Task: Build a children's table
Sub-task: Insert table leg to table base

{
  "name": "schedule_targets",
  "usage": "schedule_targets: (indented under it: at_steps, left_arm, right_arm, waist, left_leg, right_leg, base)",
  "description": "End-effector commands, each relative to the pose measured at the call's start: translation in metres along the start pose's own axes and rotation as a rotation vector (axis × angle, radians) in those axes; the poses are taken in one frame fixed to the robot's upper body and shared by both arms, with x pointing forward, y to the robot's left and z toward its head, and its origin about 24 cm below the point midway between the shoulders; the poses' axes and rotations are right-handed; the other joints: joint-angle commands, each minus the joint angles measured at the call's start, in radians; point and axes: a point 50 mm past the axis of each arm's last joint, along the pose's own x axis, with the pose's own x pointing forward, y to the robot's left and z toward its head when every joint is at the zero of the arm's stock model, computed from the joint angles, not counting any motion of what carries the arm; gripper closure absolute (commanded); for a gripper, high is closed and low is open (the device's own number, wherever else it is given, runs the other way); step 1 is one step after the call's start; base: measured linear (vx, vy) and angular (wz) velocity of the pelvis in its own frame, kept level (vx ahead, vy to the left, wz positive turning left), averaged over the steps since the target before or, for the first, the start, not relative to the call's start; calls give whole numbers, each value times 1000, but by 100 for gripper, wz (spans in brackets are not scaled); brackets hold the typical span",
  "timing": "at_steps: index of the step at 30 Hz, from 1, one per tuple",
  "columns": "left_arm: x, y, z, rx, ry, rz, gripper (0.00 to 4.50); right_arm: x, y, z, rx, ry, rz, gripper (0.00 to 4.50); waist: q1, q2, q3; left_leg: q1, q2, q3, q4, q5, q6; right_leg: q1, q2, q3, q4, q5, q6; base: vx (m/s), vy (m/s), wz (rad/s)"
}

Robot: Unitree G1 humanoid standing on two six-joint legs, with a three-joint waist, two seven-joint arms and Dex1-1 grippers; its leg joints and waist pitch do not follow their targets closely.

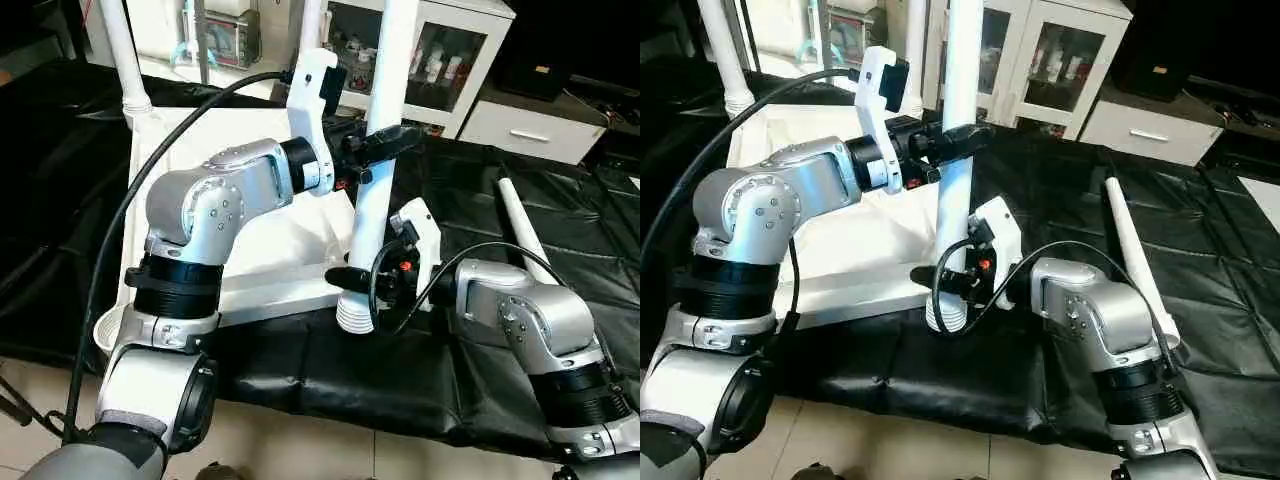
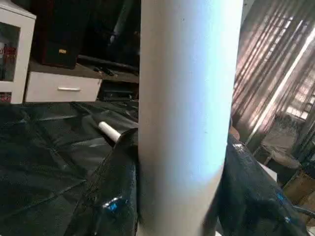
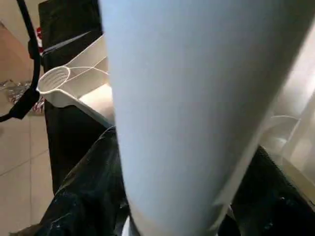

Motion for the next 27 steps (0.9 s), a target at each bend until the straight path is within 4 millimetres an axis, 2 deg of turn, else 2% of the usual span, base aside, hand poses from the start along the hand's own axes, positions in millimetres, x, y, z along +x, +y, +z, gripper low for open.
schedule_targets:
  at_steps: [1, 3, 6, 9, 16, 17, 19, 22, 23, 27]
  left_arm:
    - [3, -6, 3, 34, 1, -27, 278]
    - [2, -6, 3, 38, 2, -27, 278]
    - [2, -5, 3, 43, 5, -26, 278]
    - [2, -5, 2, 49, 8, -28, 278]
    - [2, -6, 2, 58, 20, -29, 278]
    - [2, -5, 2, 60, 23, -25, 243]
    - [1, -5, -1, 2, 51, -33, 208]
    - [1, -3, 0, 0, 48, -12, 188]
    - [1, -1, 0, -8, 51, -12, 175]
    - [-2, 1, -1, -30, 52, -17, 155]
  right_arm:
    - [-2, -2, 6, -17, 2, -7, 201]
    - [-3, -2, 5, -17, 3, -4, 206]
    - [-3, -2, 5, -18, 5, -2, 246]
    - [-3, -2, 5, -19, 8, 2, 260]
    - [-3, -1, 4, -22, 7, 7, 264]
    - [-3, -1, 4, -22, 7, 6, 264]
    - [-3, -3, 6, -28, -1, -5, 264]
    - [-4, -4, 7, -30, -6, -10, 264]
    - [-5, -5, 10, -32, -20, -15, 264]
    - [-11, -10, 27, -28, -101, -30, 264]
  waist:
    - [0, 5, -69]
    - [0, 5, -70]
    - [0, 4, -70]
    - [1, 6, -69]
    - [-1, 6, -69]
    - [0, 9, -69]
    - [-1, 11, -69]
    - [-1, 10, -69]
    - [-1, 13, -69]
    - [-2, 13, -70]
  left_leg:
    - [1, 3, 5, -77, -147, -41]
    - [1, 3, 5, -77, -144, -42]
    - [0, 3, 5, -77, -144, -42]
    - [2, 3, 5, -77, -149, -42]
    - [1, 4, 5, -77, -146, -44]
    - [2, 4, 5, -77, -148, -44]
    - [2, 3, 5, -77, -148, -47]
    - [2, 3, 5, -77, -157, -46]
    - [2, 3, 4, -78, -157, -47]
    - [3, 3, 5, -77, -159, -47]
  right_leg:
    - [69, -45, 41, -71, -308, -64]
    - [70, -45, 41, -69, -297, -69]
    - [70, -45, 42, -69, -295, -72]
    - [69, -45, 42, -70, -299, -73]
    - [70, -45, 42, -68, -287, -78]
    - [69, -45, 42, -68, -287, -79]
    - [70, -45, 42, -67, -277, -86]
    - [70, -45, 42, -69, -284, -87]
    - [71, -45, 42, -68, -283, -87]
    - [71, -44, 42, -67, -275, -92]
  base:
    - [0, 0, 0]
    - [0, 0, 0]
    - [0, 0, 0]
    - [0, 0, 0]
    - [0, 0, 0]
    - [0, 0, 0]
    - [0, 0, 0]
    - [0, 0, 0]
    - [0, 0, 0]
    - [0, 0, 0]
